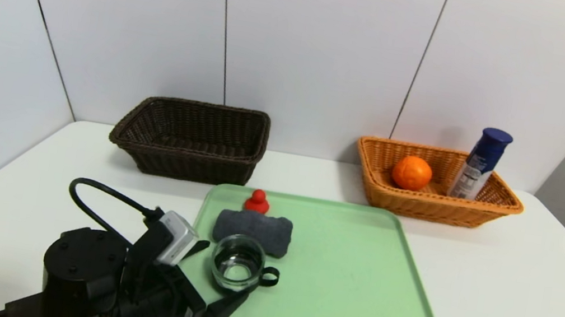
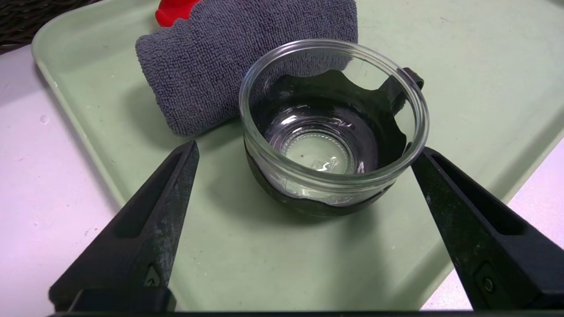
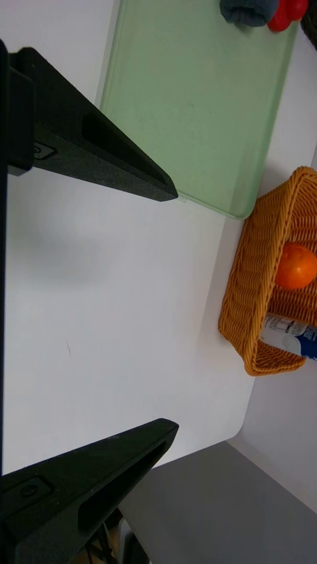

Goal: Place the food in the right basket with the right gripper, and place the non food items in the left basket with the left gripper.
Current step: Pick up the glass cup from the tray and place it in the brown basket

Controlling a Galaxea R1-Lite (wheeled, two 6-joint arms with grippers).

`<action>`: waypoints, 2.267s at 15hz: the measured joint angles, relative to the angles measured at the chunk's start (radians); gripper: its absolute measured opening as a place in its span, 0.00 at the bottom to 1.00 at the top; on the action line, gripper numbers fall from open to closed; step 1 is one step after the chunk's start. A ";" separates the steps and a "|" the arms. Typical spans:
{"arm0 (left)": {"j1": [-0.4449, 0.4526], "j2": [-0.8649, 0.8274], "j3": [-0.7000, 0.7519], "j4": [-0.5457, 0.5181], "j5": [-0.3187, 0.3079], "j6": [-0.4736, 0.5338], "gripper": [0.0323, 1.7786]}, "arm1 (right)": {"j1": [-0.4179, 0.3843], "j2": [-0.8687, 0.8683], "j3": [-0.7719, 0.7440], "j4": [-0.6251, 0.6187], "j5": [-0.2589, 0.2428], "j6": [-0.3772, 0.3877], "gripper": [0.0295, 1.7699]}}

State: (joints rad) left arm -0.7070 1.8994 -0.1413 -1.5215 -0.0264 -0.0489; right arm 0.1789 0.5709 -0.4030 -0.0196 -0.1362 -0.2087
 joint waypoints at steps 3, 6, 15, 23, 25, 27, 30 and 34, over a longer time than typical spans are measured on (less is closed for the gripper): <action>-0.006 0.002 -0.006 0.000 0.000 -0.008 0.95 | 0.000 0.001 0.001 0.000 0.007 0.000 0.96; -0.027 0.002 -0.013 0.000 -0.001 -0.012 0.95 | 0.000 0.001 0.003 0.000 0.006 0.000 0.96; -0.060 0.017 -0.046 0.000 0.001 -0.030 0.95 | 0.000 0.000 0.007 0.000 0.007 0.001 0.96; -0.060 0.051 -0.058 0.000 0.015 -0.045 0.95 | 0.000 0.000 0.001 0.000 0.007 0.004 0.96; -0.059 0.055 -0.066 0.000 0.024 -0.045 0.95 | 0.000 0.000 0.002 0.000 0.011 0.003 0.96; -0.058 0.060 -0.076 0.000 0.032 -0.045 0.95 | 0.000 0.000 0.002 0.000 0.011 0.003 0.96; -0.057 0.068 -0.086 0.000 0.050 -0.053 0.95 | 0.000 0.000 0.002 0.000 0.013 0.003 0.96; -0.057 0.075 -0.090 0.000 0.051 -0.061 0.95 | 0.000 -0.001 0.002 0.000 0.014 0.002 0.96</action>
State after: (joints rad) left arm -0.7638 1.9747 -0.2313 -1.5215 0.0245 -0.1104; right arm 0.1789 0.5696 -0.4006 -0.0196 -0.1226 -0.2064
